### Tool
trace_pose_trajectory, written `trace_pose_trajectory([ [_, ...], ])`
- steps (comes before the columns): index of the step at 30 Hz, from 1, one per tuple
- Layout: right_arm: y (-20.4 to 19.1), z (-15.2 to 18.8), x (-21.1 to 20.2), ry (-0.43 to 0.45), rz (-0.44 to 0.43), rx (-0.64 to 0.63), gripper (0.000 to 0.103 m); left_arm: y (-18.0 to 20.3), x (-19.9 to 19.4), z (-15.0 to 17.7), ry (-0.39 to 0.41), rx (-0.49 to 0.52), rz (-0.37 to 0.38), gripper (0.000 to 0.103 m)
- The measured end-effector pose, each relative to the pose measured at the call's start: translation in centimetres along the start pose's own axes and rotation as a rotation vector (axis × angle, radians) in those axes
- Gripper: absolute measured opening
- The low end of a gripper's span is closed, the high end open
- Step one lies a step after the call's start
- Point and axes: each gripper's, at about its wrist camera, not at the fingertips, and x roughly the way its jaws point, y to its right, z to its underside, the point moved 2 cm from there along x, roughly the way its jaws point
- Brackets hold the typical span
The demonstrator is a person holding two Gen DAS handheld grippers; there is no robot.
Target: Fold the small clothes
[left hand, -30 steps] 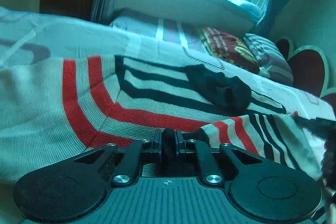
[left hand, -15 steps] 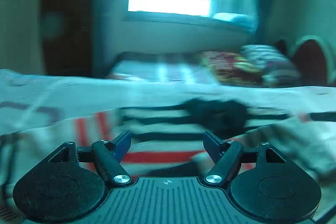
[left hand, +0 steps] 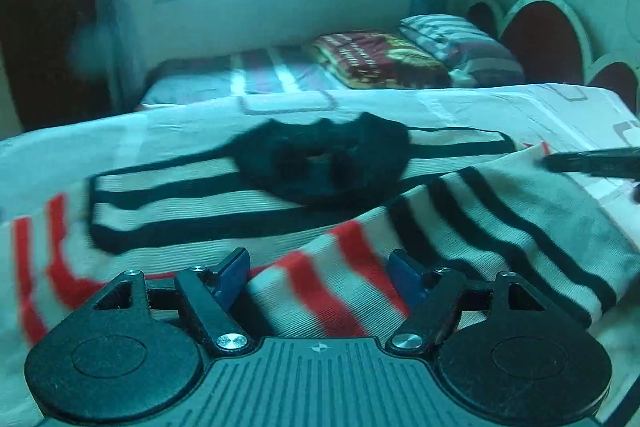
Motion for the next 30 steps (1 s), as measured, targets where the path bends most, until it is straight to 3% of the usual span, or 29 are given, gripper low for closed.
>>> trace_pose_trajectory([
  [4, -1.5, 0.5, -4.7, 0.054, -0.087, -0.035, 0.018, -0.2, -3.0, 0.4, 0.044, -0.004, 0.036, 0.076],
  [7, -3.6, 2.8, -6.7, 0.006, -0.166, -0.093, 0.014, 0.4, -3.4, 1.4, 0.028, 0.016, 0.034, 0.076],
  [10, -5.4, 5.9, -6.5, -0.063, -0.124, -0.209, 0.010, -0.1, -2.8, 3.3, 0.011, 0.018, 0.023, 0.077],
  [14, -6.3, 5.9, -7.9, -0.047, -0.068, -0.217, 0.011, -1.1, -5.0, 3.9, 0.011, 0.027, -0.007, 0.078],
  [16, -6.9, 5.4, -9.1, -0.009, -0.087, -0.199, 0.015, -1.9, -5.9, 4.5, 0.009, 0.010, -0.009, 0.078],
  [18, -7.7, 5.7, -8.8, -0.029, -0.091, -0.198, 0.013, -2.9, -5.4, 5.1, -0.012, -0.025, -0.005, 0.093],
  [20, -8.0, 6.8, -7.2, -0.083, -0.047, -0.207, 0.013, -3.9, -5.3, 4.9, -0.026, -0.090, 0.018, 0.094],
  [24, -8.8, 6.1, -8.7, -0.045, -0.031, -0.106, 0.017, -6.2, -8.3, 5.2, 0.031, -0.154, -0.006, 0.094],
  [29, -10.0, 5.7, -10.6, 0.019, -0.013, -0.020, 0.018, -14.9, -13.9, 8.6, 0.107, -0.353, -0.093, 0.094],
  [30, -10.1, 5.6, -10.8, 0.031, -0.005, 0.004, 0.023, -16.9, -15.0, 9.4, 0.123, -0.383, -0.120, 0.094],
])
